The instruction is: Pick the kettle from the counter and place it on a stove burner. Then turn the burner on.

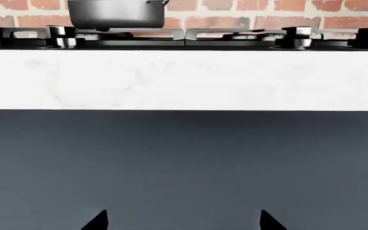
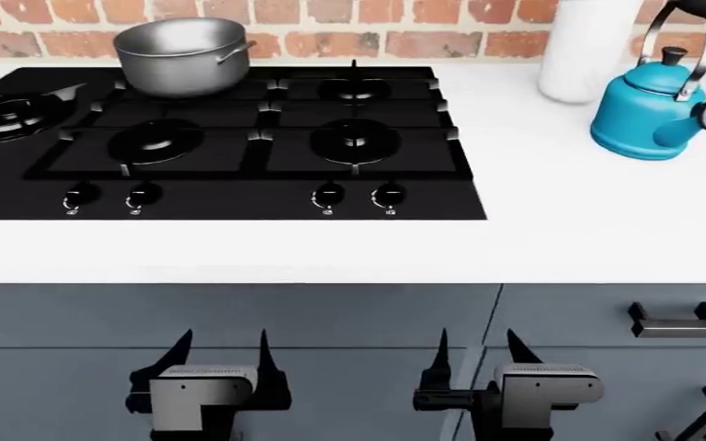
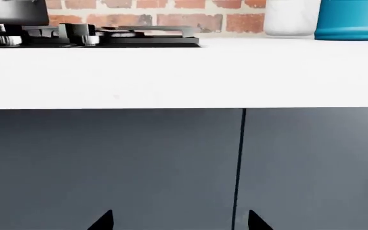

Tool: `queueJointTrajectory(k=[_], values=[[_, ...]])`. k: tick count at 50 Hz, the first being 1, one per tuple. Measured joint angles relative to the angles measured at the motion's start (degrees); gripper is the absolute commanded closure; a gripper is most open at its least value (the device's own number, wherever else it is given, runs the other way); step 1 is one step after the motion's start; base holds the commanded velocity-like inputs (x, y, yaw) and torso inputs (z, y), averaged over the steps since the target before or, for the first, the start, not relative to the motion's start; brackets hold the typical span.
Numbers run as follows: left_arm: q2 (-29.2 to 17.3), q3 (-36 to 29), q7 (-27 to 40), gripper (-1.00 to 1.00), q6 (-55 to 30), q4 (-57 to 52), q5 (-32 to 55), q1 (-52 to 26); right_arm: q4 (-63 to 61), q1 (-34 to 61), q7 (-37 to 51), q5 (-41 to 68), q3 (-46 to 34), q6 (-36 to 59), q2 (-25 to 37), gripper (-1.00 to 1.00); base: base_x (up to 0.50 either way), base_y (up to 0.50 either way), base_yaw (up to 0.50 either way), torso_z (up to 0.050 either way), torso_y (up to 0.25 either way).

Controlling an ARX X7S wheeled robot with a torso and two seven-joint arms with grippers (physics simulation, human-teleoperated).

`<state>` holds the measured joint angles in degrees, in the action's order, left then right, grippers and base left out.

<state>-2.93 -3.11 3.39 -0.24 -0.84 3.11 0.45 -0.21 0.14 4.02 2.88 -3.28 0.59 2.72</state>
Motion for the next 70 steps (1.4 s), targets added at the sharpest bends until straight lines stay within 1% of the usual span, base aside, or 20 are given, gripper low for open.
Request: queueJointTrajectory(k=[54,63,70], values=[[-3.7,-4.2,4.4,-1.0,0.0,0.1,3.4,-0.4,0.2,0.4,4.3,4.3,-4.0,-0.8,3.7,-1.0,0.0,-0.43,0.0,0.0,0.0],[-4.0,-4.6,5.2,-1.0,-0.1,0.0,3.7,-0.4,0.2,0.4,4.9,4.8,-4.5,-0.9,4.2,-1.0,0.0,-0.02,0.0,0.0,0.0],[-4.4,-4.9,5.3,-1.0,0.2,-0.3,4.4,-0.2,0.1,0.4,5.2,5.2,-4.9,-1.0,4.4,-1.0,0.0,0.0,0.0,0.046,0.0]])
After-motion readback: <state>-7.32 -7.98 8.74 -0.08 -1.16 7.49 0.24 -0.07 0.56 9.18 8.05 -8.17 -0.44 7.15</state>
